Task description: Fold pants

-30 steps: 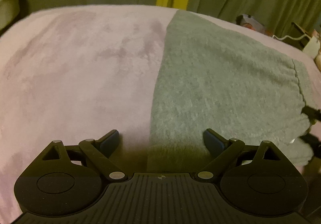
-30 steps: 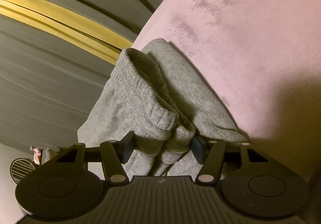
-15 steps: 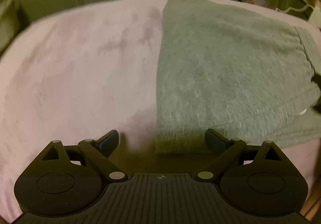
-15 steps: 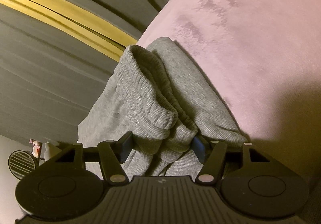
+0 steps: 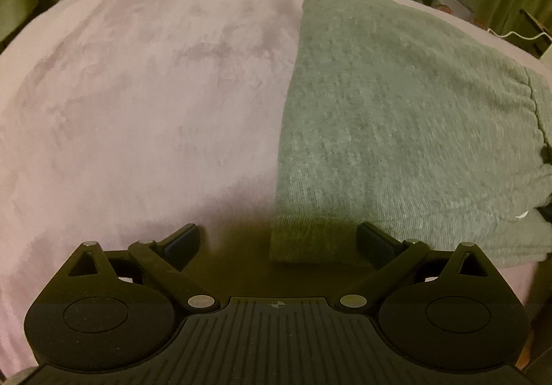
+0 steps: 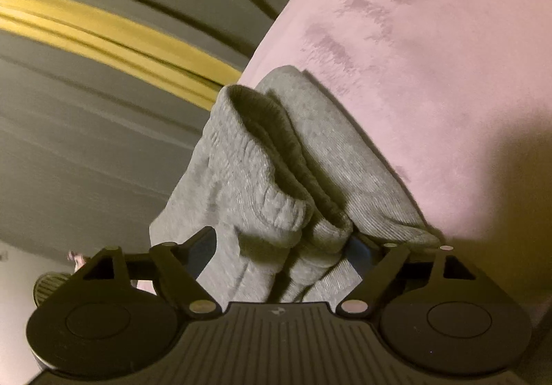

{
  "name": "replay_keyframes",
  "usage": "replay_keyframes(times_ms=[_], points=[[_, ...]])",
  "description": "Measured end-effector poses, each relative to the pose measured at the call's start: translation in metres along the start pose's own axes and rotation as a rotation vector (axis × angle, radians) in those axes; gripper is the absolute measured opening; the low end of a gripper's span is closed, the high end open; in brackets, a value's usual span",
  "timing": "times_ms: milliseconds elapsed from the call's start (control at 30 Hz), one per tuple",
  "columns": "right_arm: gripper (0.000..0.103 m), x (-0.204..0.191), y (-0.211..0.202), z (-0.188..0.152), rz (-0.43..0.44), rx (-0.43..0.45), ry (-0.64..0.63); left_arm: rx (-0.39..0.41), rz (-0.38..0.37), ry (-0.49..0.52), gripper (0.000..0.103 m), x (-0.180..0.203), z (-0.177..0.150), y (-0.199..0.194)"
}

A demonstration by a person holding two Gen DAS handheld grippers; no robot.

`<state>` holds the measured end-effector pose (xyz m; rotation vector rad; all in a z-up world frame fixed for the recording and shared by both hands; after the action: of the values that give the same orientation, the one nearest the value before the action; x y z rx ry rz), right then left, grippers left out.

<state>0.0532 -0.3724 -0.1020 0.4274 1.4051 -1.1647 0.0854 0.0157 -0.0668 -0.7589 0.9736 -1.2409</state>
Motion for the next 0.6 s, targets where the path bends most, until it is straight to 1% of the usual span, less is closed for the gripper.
replay_keyframes(times_ms=[33,67,100,233,267,333,367,400,433,467,500,533,600], points=[[0.080,-0.002,0.001,-0.001,-0.007,0.003,-0.025,-0.002,-0.002,-0.004,0.102,0.000,0.000,0.000],[0.074,-0.004,0.002,-0.002,-0.026,0.008,-0.055,-0.003,-0.005,-0.008,0.102,-0.001,0.000,0.001],[0.058,-0.005,0.002,-0.003,-0.046,0.012,-0.087,-0.003,-0.011,-0.014,0.102,-0.003,0.000,0.001],[0.059,-0.004,0.000,-0.004,-0.035,0.021,-0.089,-0.017,-0.031,-0.041,0.101,-0.005,0.001,0.002],[0.061,-0.004,0.001,-0.004,-0.035,0.022,-0.086,-0.019,-0.034,-0.044,0.101,-0.005,0.001,0.003],[0.072,-0.005,0.004,-0.005,-0.021,0.021,-0.085,-0.019,-0.035,-0.046,0.101,-0.005,0.001,0.002],[0.073,-0.006,0.005,-0.005,-0.024,0.015,-0.101,-0.018,-0.035,-0.047,0.101,-0.005,0.001,0.002],[0.070,-0.009,0.006,-0.005,-0.037,0.006,-0.126,-0.017,-0.035,-0.049,0.101,-0.005,0.001,0.003],[0.055,-0.011,0.006,-0.006,-0.071,-0.006,-0.169,-0.016,-0.038,-0.052,0.101,-0.006,0.001,0.002],[0.054,-0.012,0.005,-0.006,-0.070,-0.015,-0.179,-0.008,-0.042,-0.059,0.101,-0.006,0.002,0.001],[0.049,-0.011,0.001,-0.006,-0.050,-0.009,-0.159,0.007,-0.047,-0.067,0.100,-0.007,0.002,-0.001],[0.045,-0.013,-0.006,-0.005,-0.010,-0.001,-0.141,0.033,-0.058,-0.075,0.099,-0.009,0.002,-0.005],[0.042,-0.023,-0.019,-0.005,0.036,0.016,-0.162,0.093,-0.079,-0.098,0.096,-0.012,0.004,-0.014]])
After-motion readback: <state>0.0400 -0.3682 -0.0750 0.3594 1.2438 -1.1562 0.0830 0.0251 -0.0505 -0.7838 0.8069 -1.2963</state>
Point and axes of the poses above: each gripper's, at about its wrist camera, not at the fingertips, and y roughly the way its jaws point, x to its right, z to its top, the point moved 2 cm from there along y, roughly the way its jaws point, and after that the axes turned 11 degrees about z, right-handed, at the moved point
